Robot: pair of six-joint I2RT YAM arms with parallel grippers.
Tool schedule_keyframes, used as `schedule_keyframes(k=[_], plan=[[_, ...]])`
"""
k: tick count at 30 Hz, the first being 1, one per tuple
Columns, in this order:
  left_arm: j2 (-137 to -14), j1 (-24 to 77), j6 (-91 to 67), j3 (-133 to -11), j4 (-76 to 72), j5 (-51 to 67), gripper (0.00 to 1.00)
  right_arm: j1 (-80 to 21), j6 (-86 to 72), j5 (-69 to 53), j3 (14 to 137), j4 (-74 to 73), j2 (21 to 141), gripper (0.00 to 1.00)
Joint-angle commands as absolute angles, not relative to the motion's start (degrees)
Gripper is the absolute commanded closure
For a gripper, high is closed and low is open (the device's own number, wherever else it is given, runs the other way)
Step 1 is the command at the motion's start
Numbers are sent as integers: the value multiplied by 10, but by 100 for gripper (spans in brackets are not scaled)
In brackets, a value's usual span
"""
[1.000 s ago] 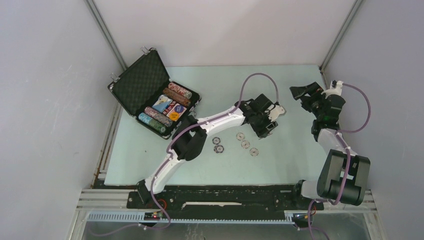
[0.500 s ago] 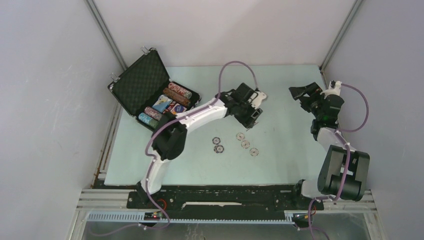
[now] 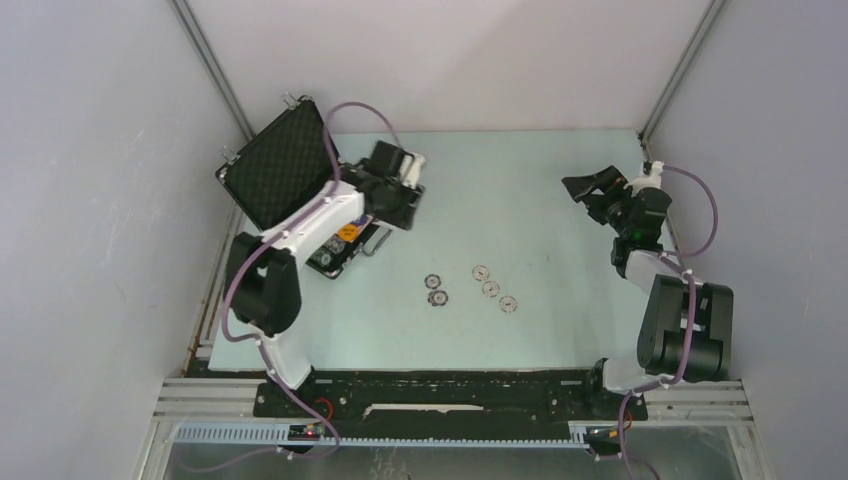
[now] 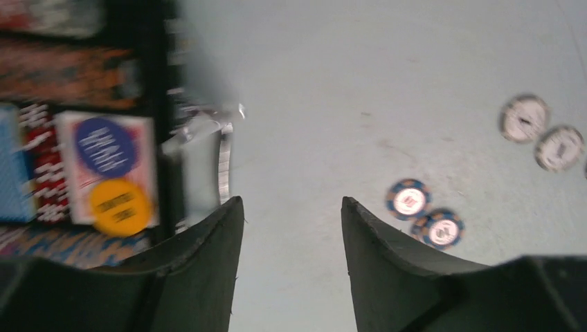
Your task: Pack up texas hold em set
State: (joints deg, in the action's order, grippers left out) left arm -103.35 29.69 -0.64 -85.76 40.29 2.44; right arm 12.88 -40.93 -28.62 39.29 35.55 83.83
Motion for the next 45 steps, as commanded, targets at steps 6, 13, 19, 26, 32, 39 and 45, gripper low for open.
schedule_keyframes(k=[6,13,19,26,32,39,45], plan=[[-979,177,-24,-860,420,-49,42,121,-424,-301,414,398,882,0],[-990,169,-74,-848,375,62,24,116,-425,-307,424,400,902,0],[-1086,213,-134,-933,350,60,15,111,-424,-308,433,397,917,1],[-1184,247,-312,-988,327,-8,0,111,-424,-310,439,396,928,1],[-1233,280,-375,-1022,364,-94,0,109,-424,-310,440,396,932,1],[-1294,301,-372,-1080,412,-107,0,108,-426,-311,441,396,934,1],[-1321,326,-360,-1126,453,-130,0,109,-430,-313,441,401,937,1]])
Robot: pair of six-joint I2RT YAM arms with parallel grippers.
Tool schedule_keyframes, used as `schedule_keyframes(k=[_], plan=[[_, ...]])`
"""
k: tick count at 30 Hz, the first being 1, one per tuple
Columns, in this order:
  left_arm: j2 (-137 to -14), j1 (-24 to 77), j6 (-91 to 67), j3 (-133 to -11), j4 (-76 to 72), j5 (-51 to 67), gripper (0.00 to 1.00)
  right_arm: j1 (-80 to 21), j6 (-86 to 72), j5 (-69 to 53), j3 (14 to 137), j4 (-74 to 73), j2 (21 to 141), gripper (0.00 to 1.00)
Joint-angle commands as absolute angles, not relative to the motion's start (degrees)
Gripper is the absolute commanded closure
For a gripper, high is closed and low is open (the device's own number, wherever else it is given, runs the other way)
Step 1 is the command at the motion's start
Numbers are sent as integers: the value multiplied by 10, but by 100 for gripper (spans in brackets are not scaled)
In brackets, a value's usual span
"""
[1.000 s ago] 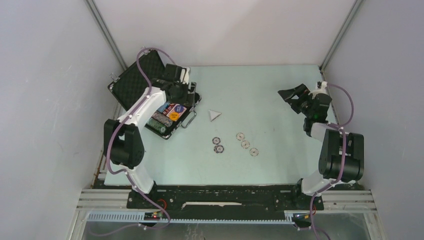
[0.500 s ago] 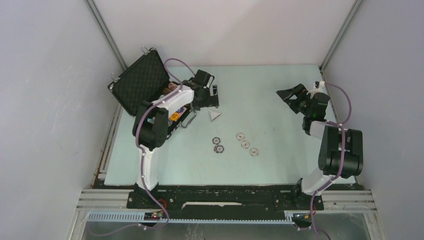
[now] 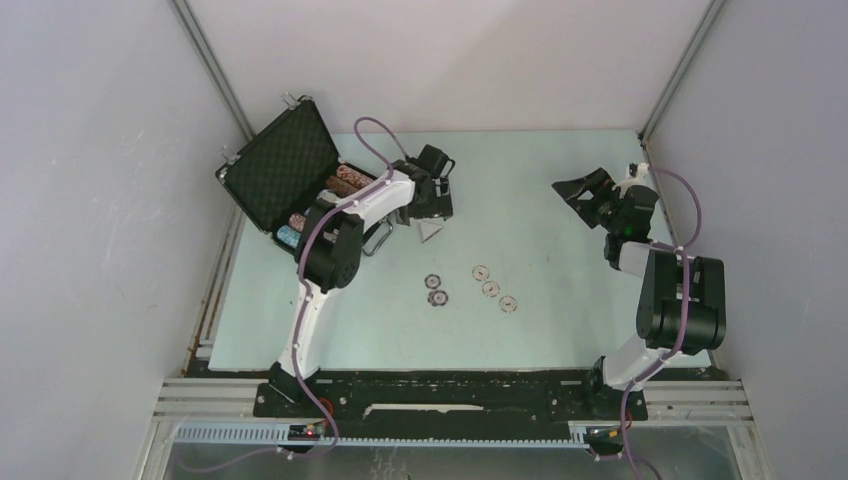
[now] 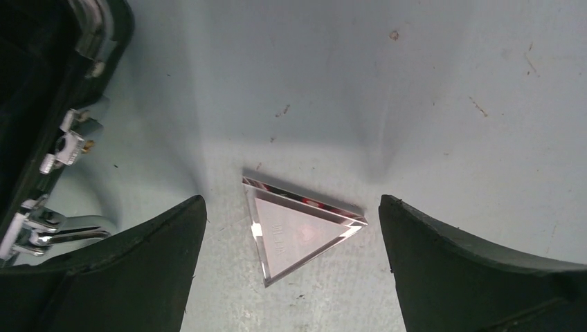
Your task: Pack up texas hold em set
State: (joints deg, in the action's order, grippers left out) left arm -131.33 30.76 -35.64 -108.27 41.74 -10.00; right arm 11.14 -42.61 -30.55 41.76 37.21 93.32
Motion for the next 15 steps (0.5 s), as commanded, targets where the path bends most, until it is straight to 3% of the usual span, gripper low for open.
schedule_keyframes(k=[1,15], plan=[[-1322,328,-359,-1127,452,-129,0,109,-430,-313,442,401,937,1],[-1329,339,-381,-1107,468,-140,0,111,-435,-317,441,403,940,1]])
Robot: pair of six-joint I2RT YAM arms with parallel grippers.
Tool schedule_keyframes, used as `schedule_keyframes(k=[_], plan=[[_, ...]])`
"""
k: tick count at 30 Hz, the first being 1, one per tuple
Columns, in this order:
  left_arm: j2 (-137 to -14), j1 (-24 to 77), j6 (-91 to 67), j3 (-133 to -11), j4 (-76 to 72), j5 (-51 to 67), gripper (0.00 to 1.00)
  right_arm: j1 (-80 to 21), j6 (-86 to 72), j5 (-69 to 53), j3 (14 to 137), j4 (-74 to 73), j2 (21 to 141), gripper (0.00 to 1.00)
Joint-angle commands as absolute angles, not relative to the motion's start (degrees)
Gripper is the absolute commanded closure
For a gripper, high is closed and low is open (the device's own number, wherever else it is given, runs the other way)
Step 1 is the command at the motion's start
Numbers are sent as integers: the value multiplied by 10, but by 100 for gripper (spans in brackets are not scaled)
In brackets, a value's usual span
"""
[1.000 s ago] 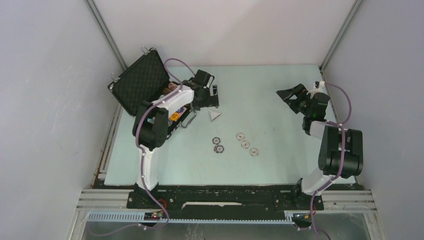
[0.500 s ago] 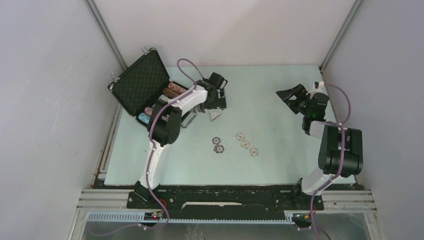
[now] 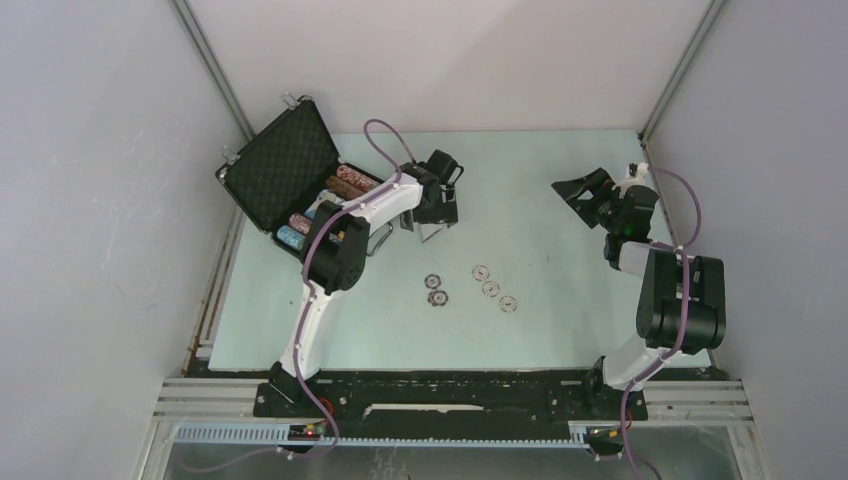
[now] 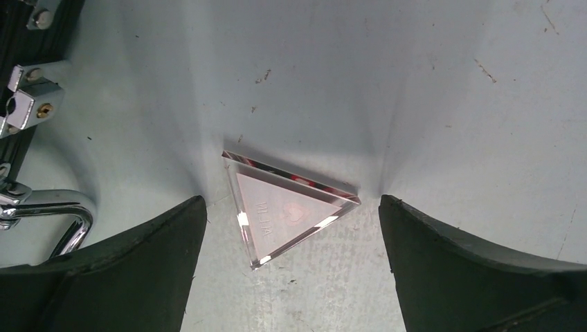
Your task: Pack up texas hold em set
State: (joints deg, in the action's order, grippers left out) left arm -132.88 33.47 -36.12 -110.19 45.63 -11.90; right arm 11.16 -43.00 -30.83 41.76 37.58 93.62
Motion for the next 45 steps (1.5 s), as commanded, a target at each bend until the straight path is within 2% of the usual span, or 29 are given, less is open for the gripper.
schedule_keyframes(k=[1,10,18,34,45], plan=[[-1332,339,-384,-1109,468,-137,1,111,-435,-317,441,404,940,1],[-1348,347,-392,-1131,487,-170,11,111,-439,-318,441,410,946,2],[-1339,361,-412,-1118,486,-202,11,112,-445,-322,441,416,951,3],[-1324,362,-390,-1097,465,-188,37,115,-448,-324,441,417,953,3],[-1265,362,-302,-1064,435,-185,44,114,-449,-324,441,418,955,3]])
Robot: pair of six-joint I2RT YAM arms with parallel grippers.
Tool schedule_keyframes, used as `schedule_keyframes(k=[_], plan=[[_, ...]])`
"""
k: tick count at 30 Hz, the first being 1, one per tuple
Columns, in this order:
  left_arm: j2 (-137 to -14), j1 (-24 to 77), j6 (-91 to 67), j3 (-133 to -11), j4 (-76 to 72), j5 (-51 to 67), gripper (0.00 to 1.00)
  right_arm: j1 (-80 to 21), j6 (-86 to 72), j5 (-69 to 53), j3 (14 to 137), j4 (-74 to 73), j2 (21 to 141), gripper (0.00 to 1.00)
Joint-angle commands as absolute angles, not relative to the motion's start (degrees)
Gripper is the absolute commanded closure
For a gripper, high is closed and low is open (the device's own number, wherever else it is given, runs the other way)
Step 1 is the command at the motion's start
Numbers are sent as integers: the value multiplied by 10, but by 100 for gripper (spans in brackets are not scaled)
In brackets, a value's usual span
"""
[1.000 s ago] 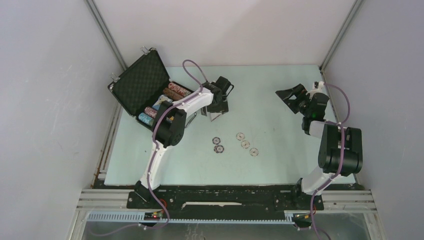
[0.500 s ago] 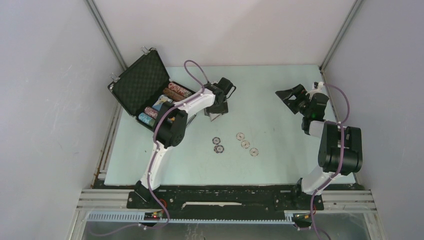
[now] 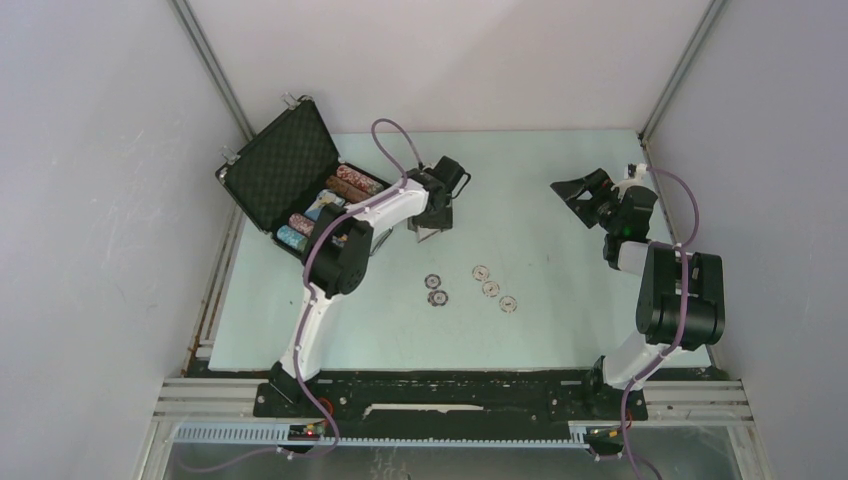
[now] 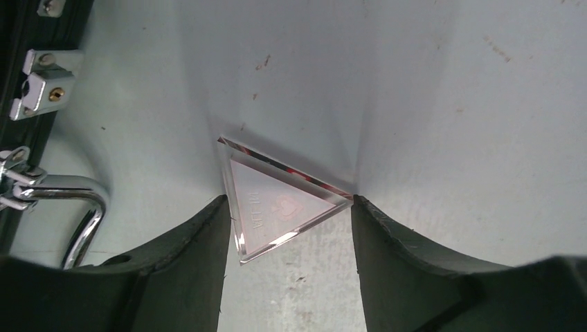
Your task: Pack up texas hold em set
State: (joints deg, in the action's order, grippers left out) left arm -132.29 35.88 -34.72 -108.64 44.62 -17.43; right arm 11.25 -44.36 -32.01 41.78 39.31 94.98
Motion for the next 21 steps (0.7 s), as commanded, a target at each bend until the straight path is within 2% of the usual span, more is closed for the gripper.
schedule_keyframes(k=[1,12,21], plan=[[-1257,362,-295,-1057,431,-183,44,114,-450,-324,441,419,955,3],[-1185,356,-236,-1010,441,-197,42,113,-452,-325,441,422,958,4],[-1061,252,-254,-900,428,-207,41,112,-452,-325,441,424,959,3]])
